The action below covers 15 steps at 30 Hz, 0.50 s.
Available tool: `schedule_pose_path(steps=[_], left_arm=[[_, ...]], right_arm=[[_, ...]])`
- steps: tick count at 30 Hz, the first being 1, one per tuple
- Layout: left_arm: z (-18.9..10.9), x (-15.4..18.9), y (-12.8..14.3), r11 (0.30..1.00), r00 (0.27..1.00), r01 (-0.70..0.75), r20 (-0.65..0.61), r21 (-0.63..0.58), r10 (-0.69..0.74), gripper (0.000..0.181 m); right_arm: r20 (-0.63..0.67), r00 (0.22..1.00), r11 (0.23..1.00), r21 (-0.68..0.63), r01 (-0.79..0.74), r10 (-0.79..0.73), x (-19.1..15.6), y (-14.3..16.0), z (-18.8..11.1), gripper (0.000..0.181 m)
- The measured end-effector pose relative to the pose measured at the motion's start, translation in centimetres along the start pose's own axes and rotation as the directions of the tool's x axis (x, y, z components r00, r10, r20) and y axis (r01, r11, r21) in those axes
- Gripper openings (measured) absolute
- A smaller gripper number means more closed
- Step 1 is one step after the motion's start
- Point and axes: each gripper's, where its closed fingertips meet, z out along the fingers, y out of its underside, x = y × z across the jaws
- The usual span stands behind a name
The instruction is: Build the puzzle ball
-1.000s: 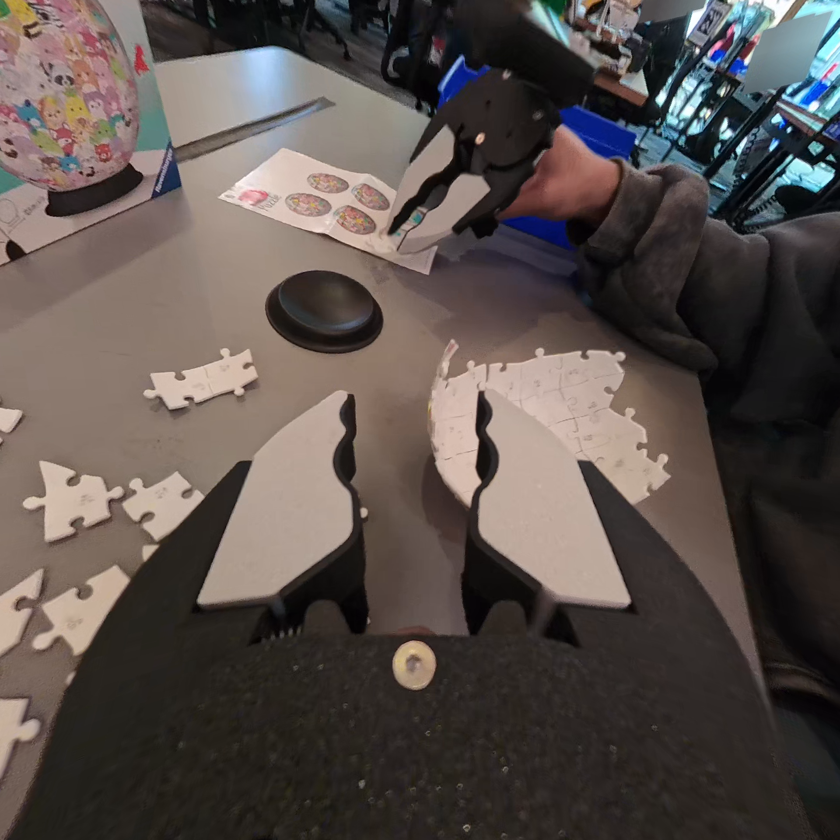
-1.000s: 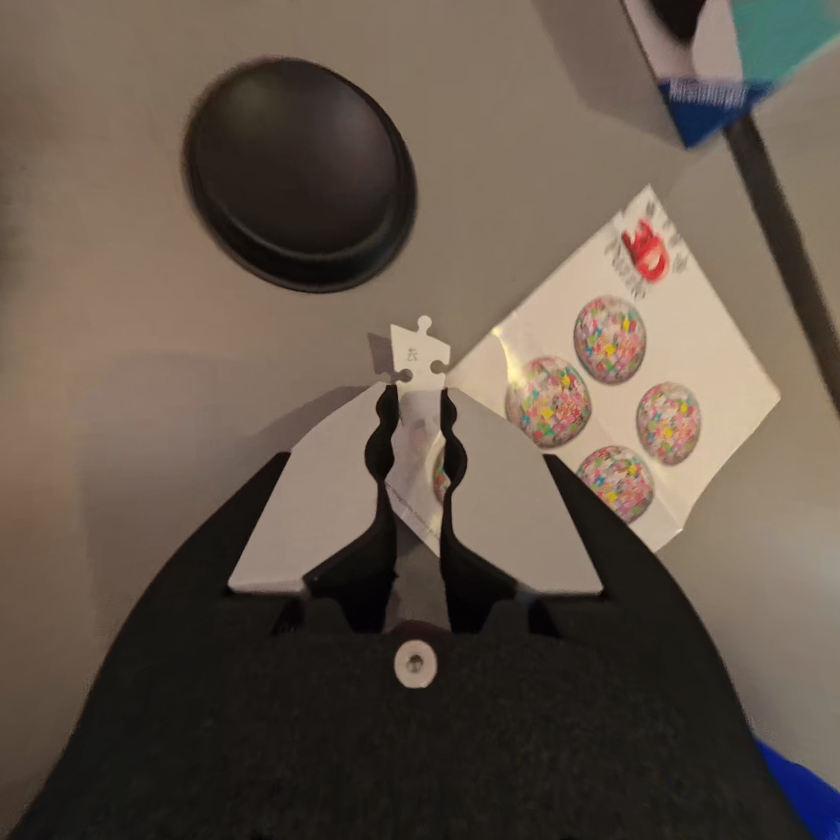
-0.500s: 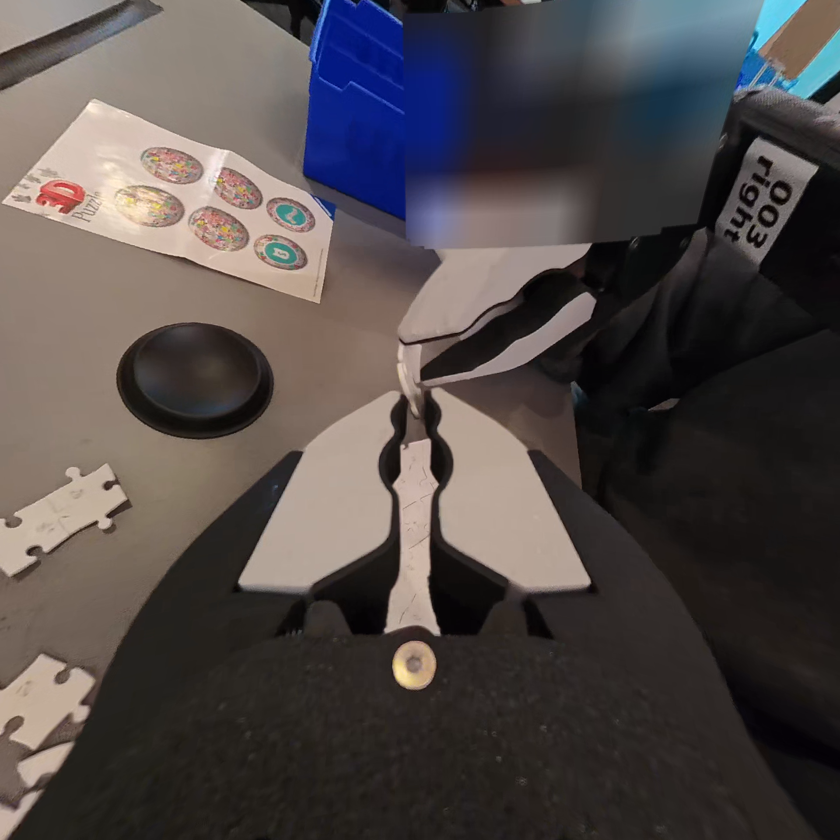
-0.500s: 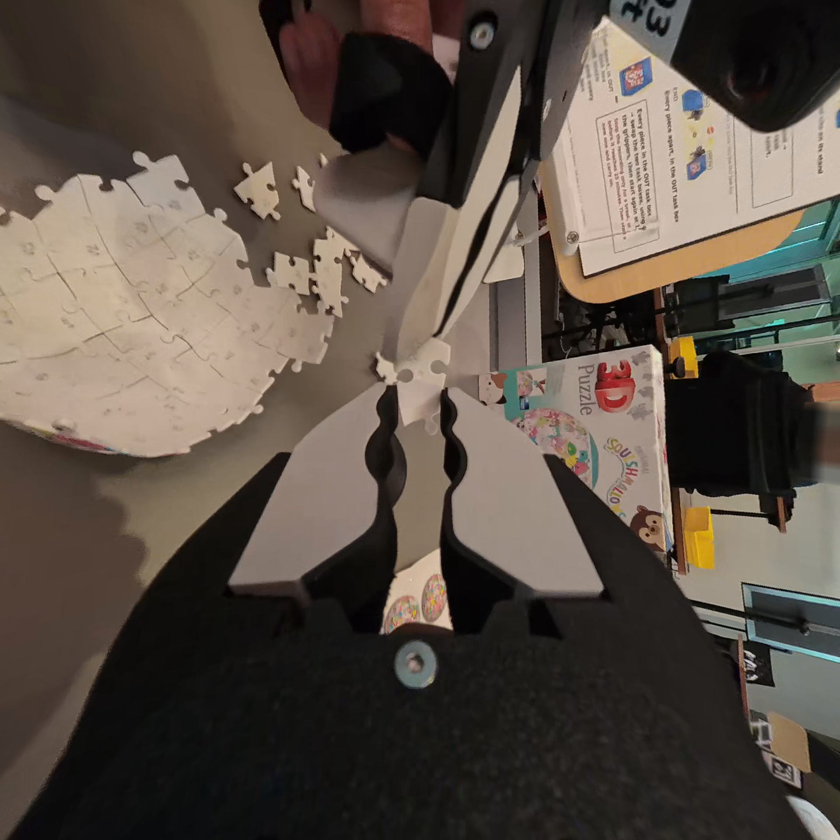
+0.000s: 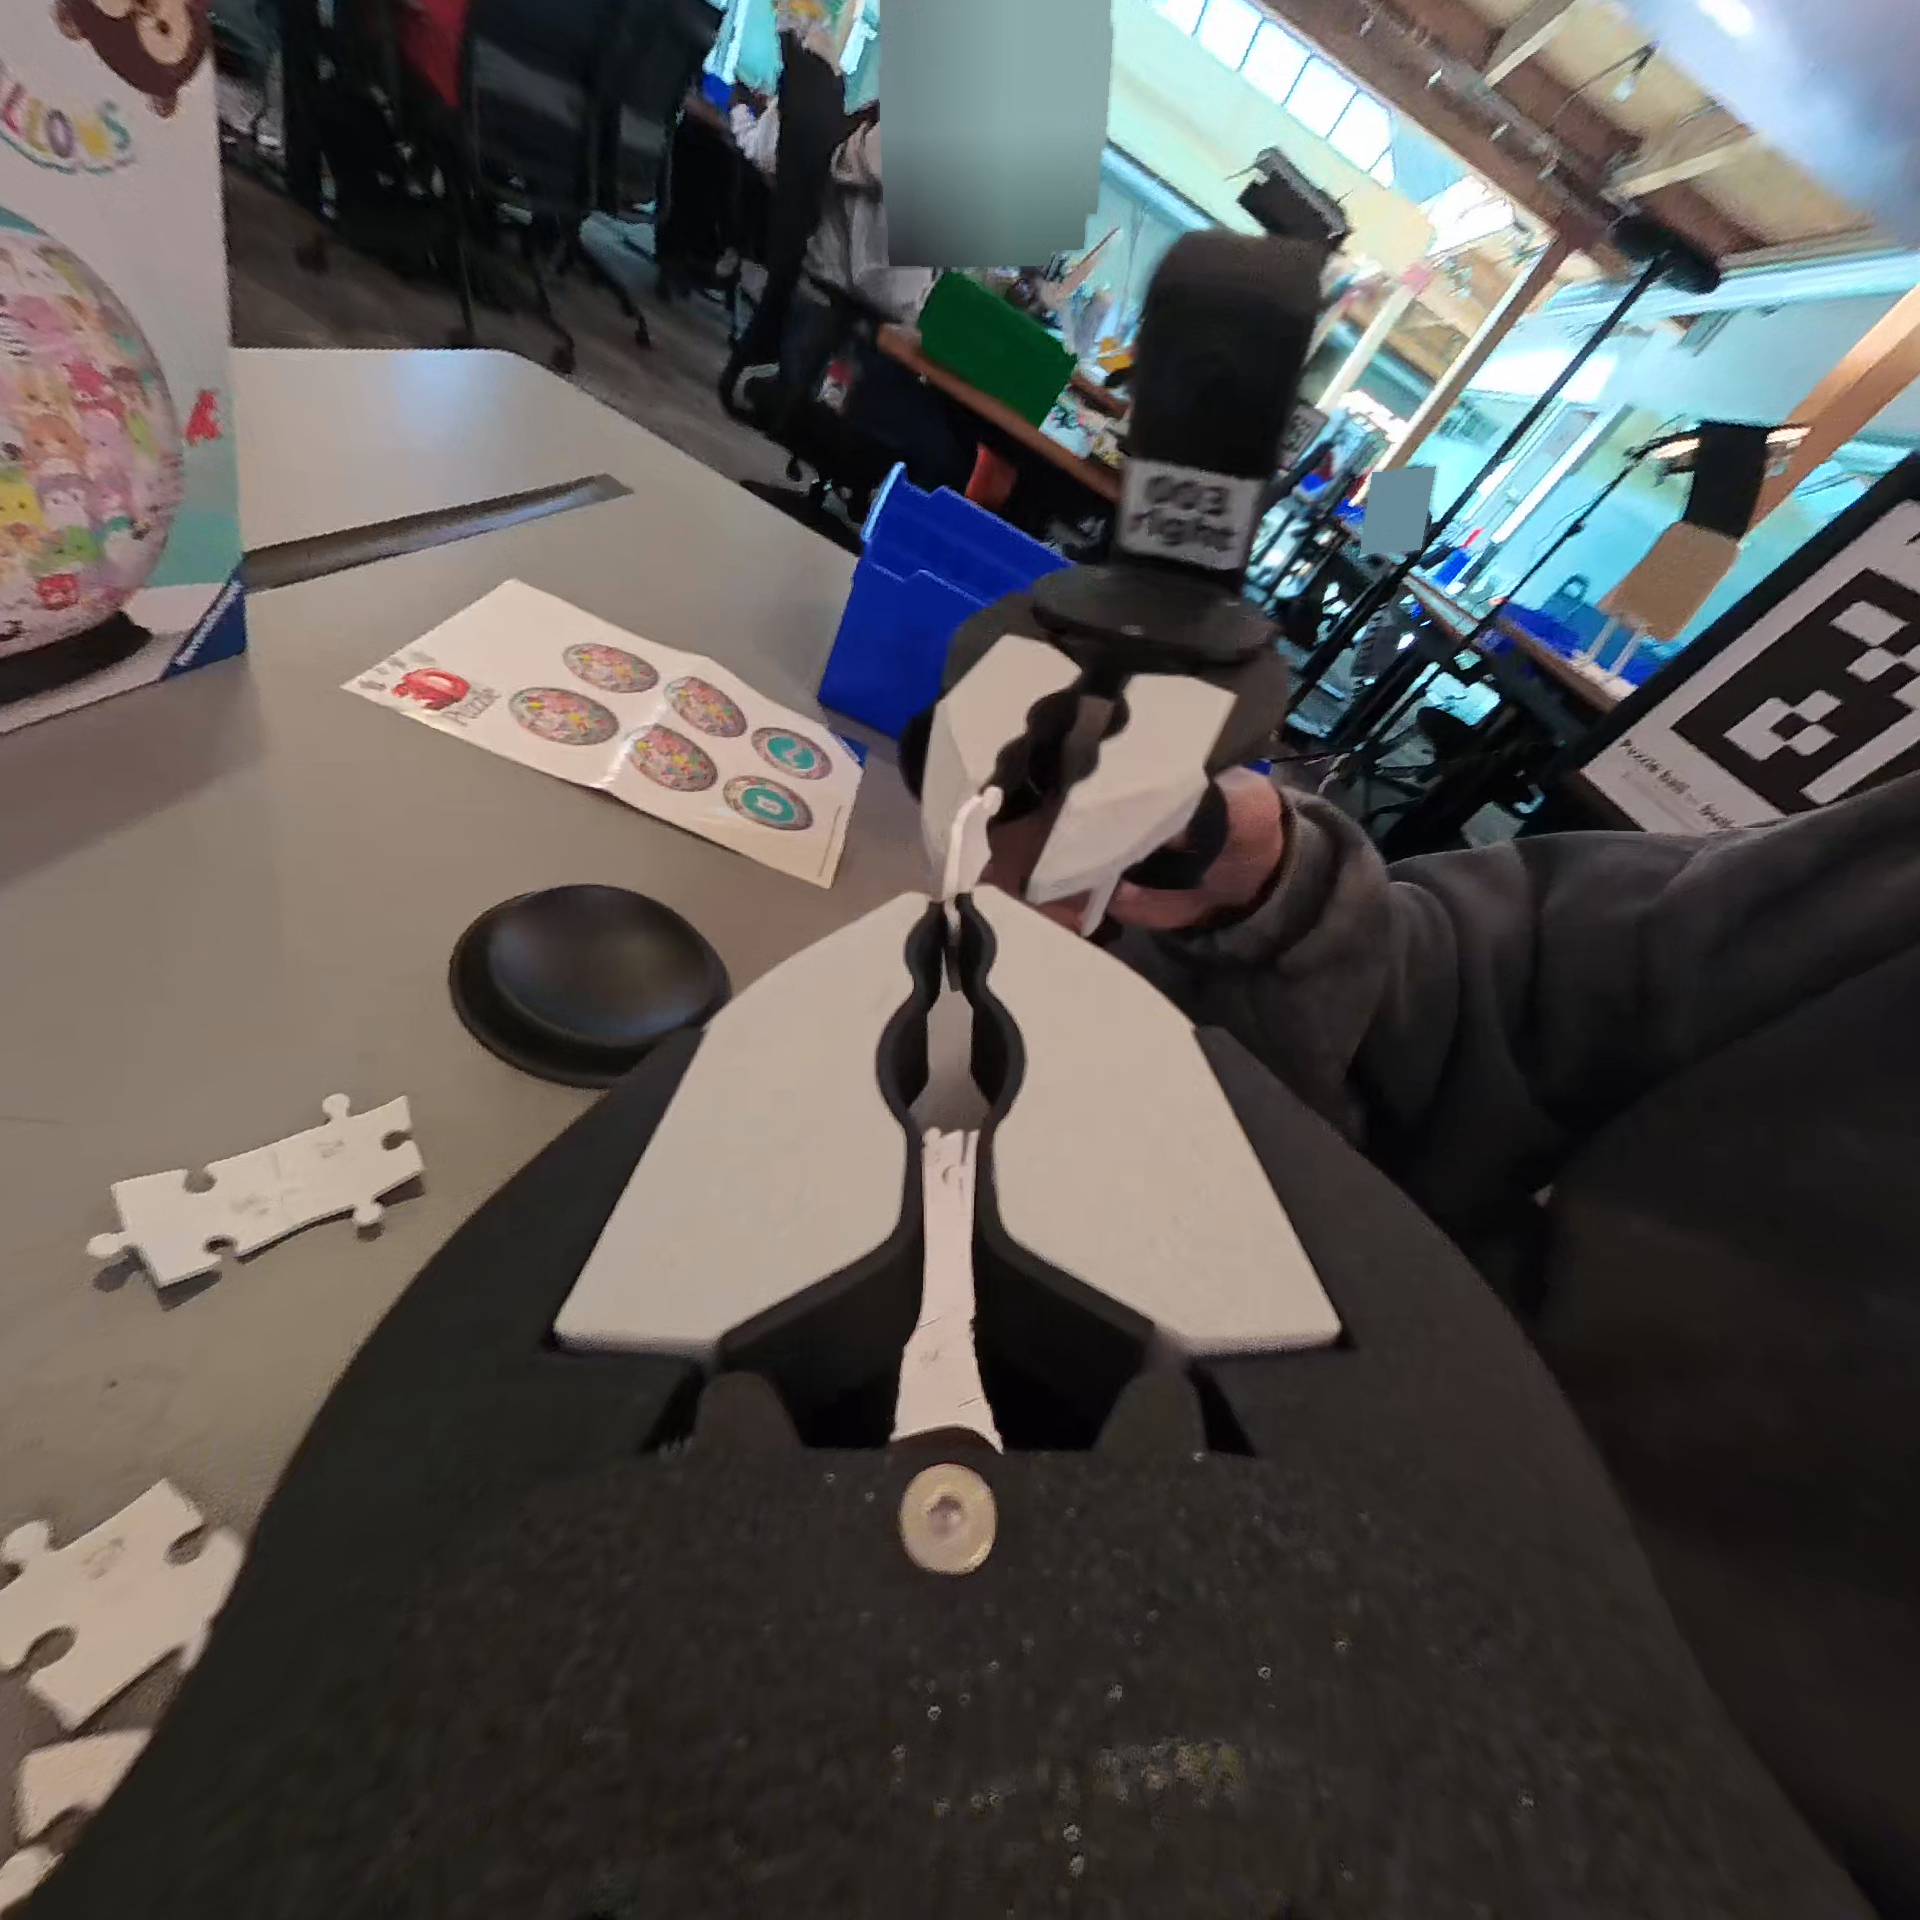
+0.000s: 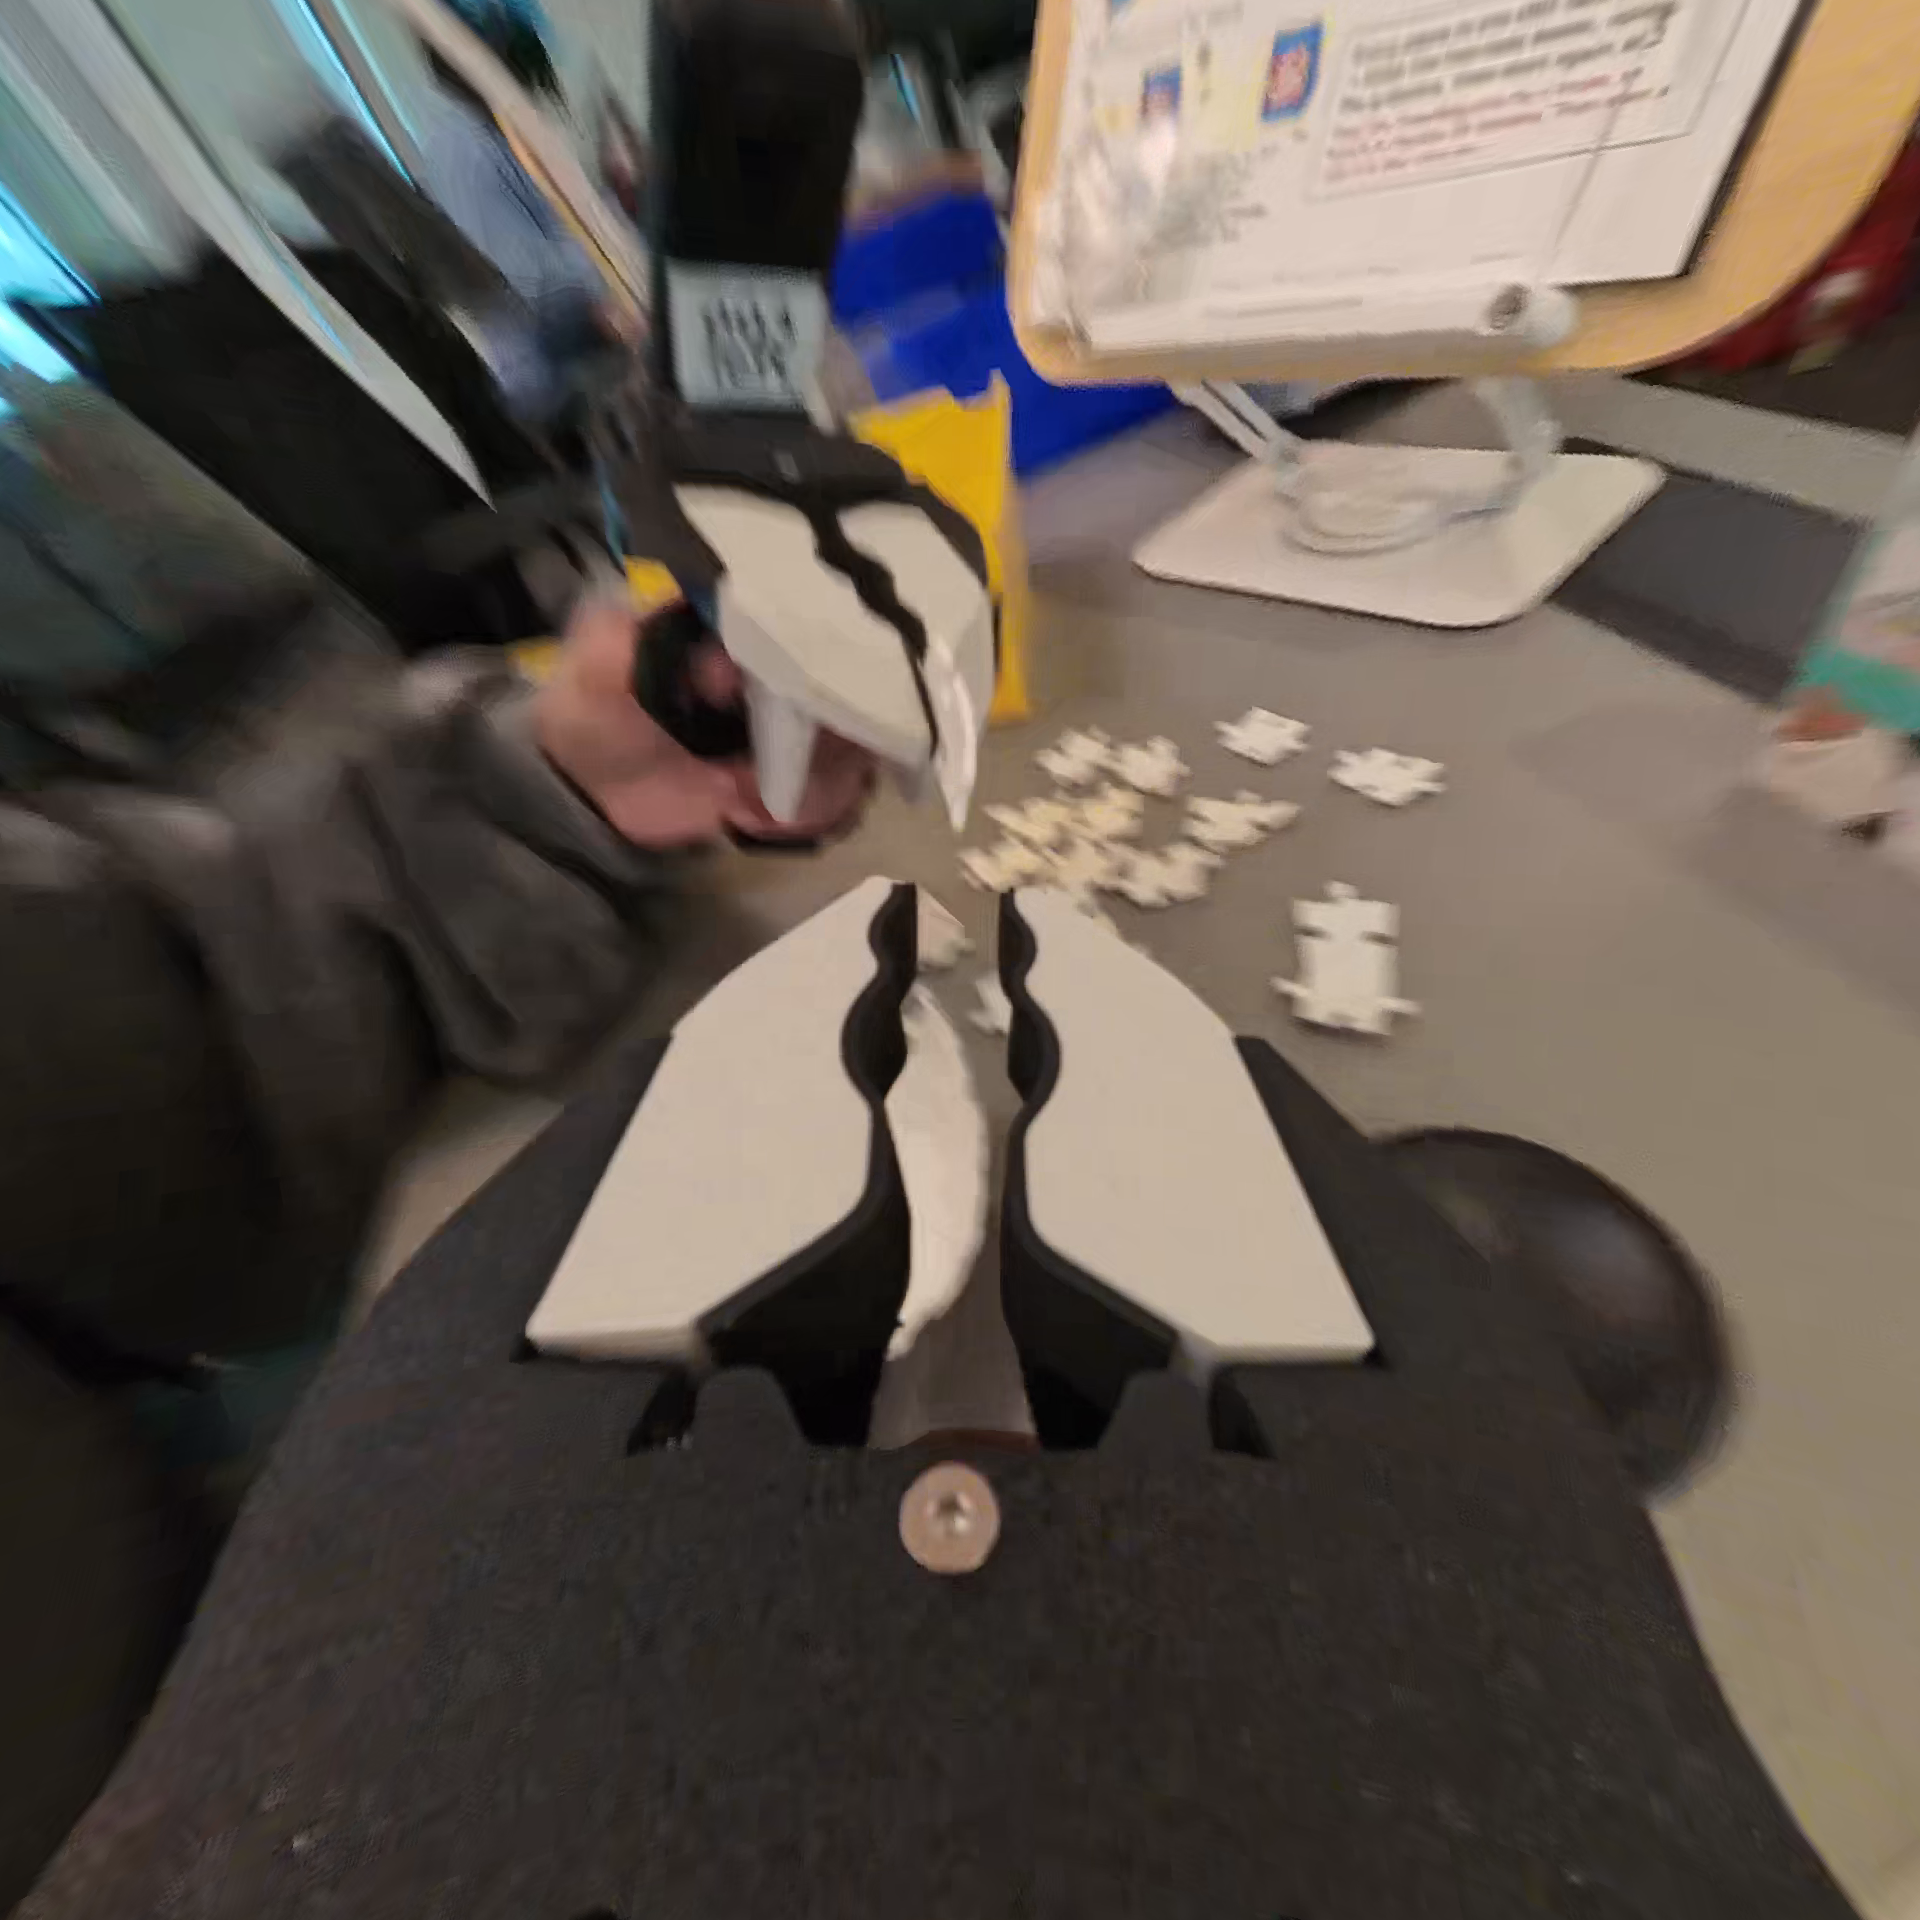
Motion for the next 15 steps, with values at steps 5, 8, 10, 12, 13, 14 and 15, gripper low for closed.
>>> schedule_pose_path(steps=[5, 8, 10, 12, 13, 14, 15], left_arm=[[0.7, 0.5, 0.6, 0.999, 0.999, 0.015, -0.051, 0.036, -0.013, 0.002], [1.2, 0.3, 1.1, 0.999, 0.999, 0.006, -0.034, 0.032, -0.005, 0.002], [1.2, 0.0, 2.0, 0.999, 1.000, -0.025, -0.018, -0.024, 0.024, 0.004], [0.8, -0.6, 3.5, 0.992, 0.998, -0.057, 0.010, -0.114, 0.059, 0.021], [0.4, -0.7, 4.3, 0.986, 0.998, -0.064, 0.010, -0.152, 0.066, 0.022], [0.0, -0.9, 5.1, 0.979, 0.997, -0.069, 0.010, -0.192, 0.073, 0.022], [-0.4, -1.2, 5.6, 0.972, 0.996, -0.081, 0.020, -0.220, 0.088, 0.022]], right_arm=[[0.116, 0.984, 0.984, 0.106, -0.147, 0.134, -0.7, -1.2, 0.9, 0.014], [0.044, 0.994, 0.991, 0.087, -0.106, 0.102, -0.1, -0.9, 1.1, 0.003], [0.035, 0.995, 0.994, 0.050, -0.099, 0.097, 0.1, -0.3, 1.2, 0.003], [0.024, 0.997, 0.997, -0.006, -0.073, 0.074, 0.4, 0.3, 0.7, 0.003], [0.018, 0.998, 0.996, -0.059, -0.063, 0.064, 0.6, 0.7, 0.2, 0.003], [0.026, 0.999, 0.990, -0.136, -0.043, 0.047, 0.5, 1.3, -0.4, 0.003], [0.042, 0.999, 0.976, -0.216, -0.013, 0.023, 0.2, 1.9, -1.1, 0.003]])
